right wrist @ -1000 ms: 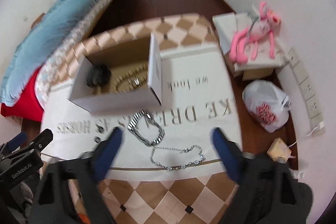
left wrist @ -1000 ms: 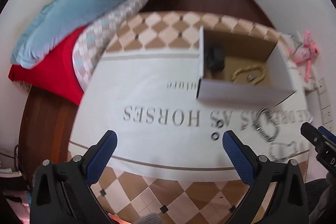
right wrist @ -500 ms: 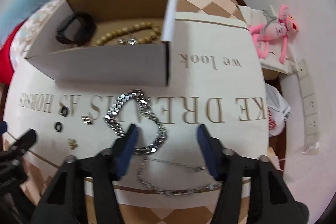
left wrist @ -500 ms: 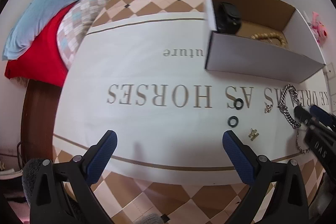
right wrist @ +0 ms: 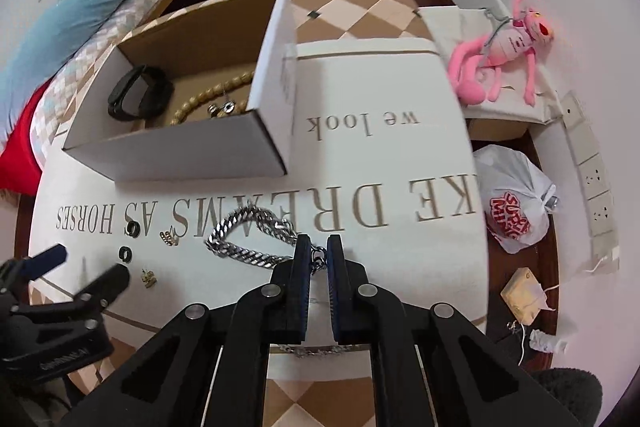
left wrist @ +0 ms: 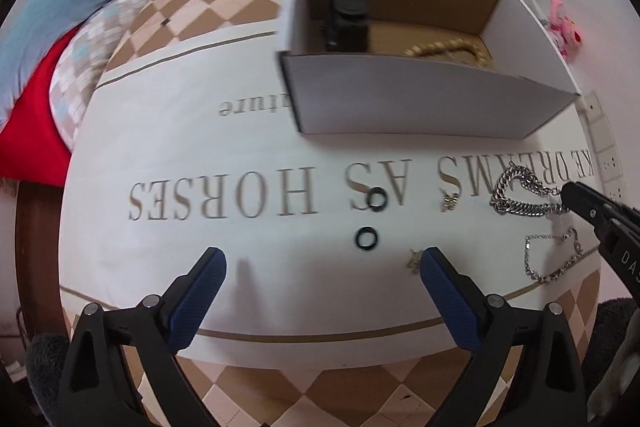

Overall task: Organize jewelry
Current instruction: 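Grasp the chunky silver chain with the right tool while the left tool grasps a small black ring, then lower the chain into the box with the right tool while the left tool drops the ring in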

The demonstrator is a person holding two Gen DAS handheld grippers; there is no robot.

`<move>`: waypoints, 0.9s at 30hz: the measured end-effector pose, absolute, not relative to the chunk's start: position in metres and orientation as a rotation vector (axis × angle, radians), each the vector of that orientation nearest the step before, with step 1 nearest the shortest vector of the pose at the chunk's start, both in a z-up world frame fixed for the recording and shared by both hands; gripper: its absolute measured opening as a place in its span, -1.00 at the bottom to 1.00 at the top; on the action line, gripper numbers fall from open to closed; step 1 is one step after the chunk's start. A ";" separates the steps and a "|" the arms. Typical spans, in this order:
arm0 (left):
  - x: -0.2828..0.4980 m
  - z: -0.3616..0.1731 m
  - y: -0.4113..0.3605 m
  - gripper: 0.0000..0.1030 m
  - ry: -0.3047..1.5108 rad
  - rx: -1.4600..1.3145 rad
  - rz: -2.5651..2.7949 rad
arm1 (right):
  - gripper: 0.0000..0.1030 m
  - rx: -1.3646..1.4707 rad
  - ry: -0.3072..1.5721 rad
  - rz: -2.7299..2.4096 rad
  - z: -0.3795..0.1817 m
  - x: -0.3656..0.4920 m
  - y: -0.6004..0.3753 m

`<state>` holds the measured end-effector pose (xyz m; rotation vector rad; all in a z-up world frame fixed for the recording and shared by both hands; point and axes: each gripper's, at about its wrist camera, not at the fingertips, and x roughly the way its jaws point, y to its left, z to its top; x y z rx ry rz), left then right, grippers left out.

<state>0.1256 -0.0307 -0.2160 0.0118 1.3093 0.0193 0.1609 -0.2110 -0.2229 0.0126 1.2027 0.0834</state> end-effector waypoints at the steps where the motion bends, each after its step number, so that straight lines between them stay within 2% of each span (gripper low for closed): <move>1: 0.125 -0.216 -0.034 0.90 1.307 0.015 0.014 | -0.84 0.011 1.204 0.082 -0.222 0.161 -0.211; 2: 0.126 -0.216 -0.036 0.83 1.303 0.019 0.009 | -0.84 0.009 1.206 0.078 -0.222 0.162 -0.212; 4: 0.127 -0.217 -0.041 0.44 1.306 0.037 0.000 | -0.84 0.005 1.211 0.075 -0.223 0.162 -0.212; 6: 0.128 -0.217 -0.043 0.40 1.305 0.048 -0.008 | -0.84 0.010 1.219 0.069 -0.225 0.162 -0.213; 8: 0.130 -0.217 -0.045 0.21 1.302 0.073 -0.008 | -0.84 0.021 1.227 0.063 -0.227 0.163 -0.215; 10: 0.131 -0.220 -0.046 -0.28 1.315 0.076 -0.018 | -0.84 0.023 1.229 0.060 -0.228 0.162 -0.214; 12: 0.131 -0.220 -0.045 -0.39 1.314 0.070 -0.025 | -0.84 0.023 1.229 0.060 -0.228 0.161 -0.214; 16: 0.134 -0.220 -0.045 -0.80 1.307 0.083 -0.040 | -0.84 0.019 1.229 0.064 -0.228 0.159 -0.213; 27: 0.125 -0.196 -0.047 -0.80 1.260 0.091 -0.048 | -0.84 0.044 1.197 0.115 -0.205 0.150 -0.207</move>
